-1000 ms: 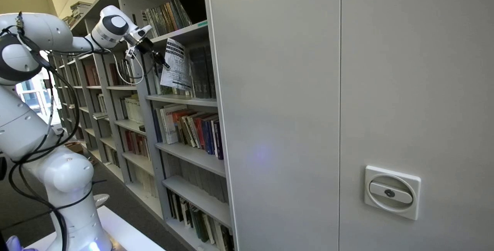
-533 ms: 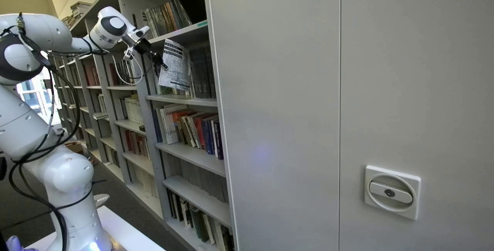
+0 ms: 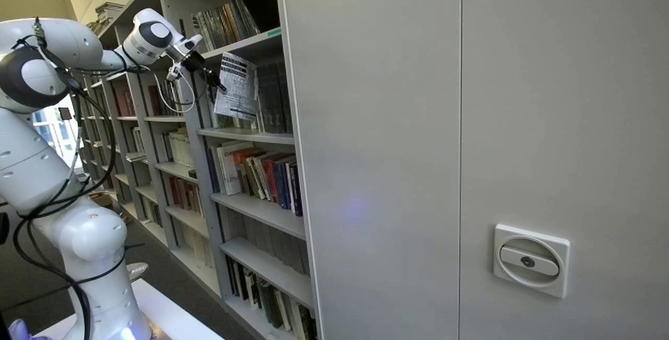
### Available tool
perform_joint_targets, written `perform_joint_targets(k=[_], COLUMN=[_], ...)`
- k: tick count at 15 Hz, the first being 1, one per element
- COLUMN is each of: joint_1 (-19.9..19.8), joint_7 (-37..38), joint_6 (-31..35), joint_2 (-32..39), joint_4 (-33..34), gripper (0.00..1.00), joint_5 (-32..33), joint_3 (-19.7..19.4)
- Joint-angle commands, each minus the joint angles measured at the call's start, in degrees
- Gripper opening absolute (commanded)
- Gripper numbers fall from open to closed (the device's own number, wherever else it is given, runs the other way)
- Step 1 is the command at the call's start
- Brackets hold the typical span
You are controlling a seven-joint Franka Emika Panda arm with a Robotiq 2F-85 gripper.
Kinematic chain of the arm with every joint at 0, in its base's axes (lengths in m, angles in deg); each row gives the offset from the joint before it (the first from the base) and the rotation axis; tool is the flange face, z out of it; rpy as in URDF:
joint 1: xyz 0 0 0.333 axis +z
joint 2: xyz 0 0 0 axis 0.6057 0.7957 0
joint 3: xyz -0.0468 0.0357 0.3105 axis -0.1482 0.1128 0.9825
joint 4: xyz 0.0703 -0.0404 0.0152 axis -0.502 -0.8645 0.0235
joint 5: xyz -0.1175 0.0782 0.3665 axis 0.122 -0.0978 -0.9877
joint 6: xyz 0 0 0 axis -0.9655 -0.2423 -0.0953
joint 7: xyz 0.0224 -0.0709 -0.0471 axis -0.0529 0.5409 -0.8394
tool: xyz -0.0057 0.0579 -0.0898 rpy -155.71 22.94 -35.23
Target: Move the thin white book to the left of the black book
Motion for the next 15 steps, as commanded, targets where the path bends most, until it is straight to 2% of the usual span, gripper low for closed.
perform_joint_targets(k=[1, 10, 12, 15], joint_1=[-0.6, 0.6, 0.8, 0.8], joint_7=[0.6, 0.8, 1.8, 3.7], joint_6=[0.9, 0.6, 3.0, 10.1], joint_2=[2.9, 9.1, 9.7, 10.4], joint_4=[4.3, 7.7, 7.1, 5.6], gripper=[0.03, 0.03, 0.03, 0.03], joint_5=[2.5, 3.9, 3.7, 3.7], joint_3=[0.8, 0.0, -0.6, -1.5])
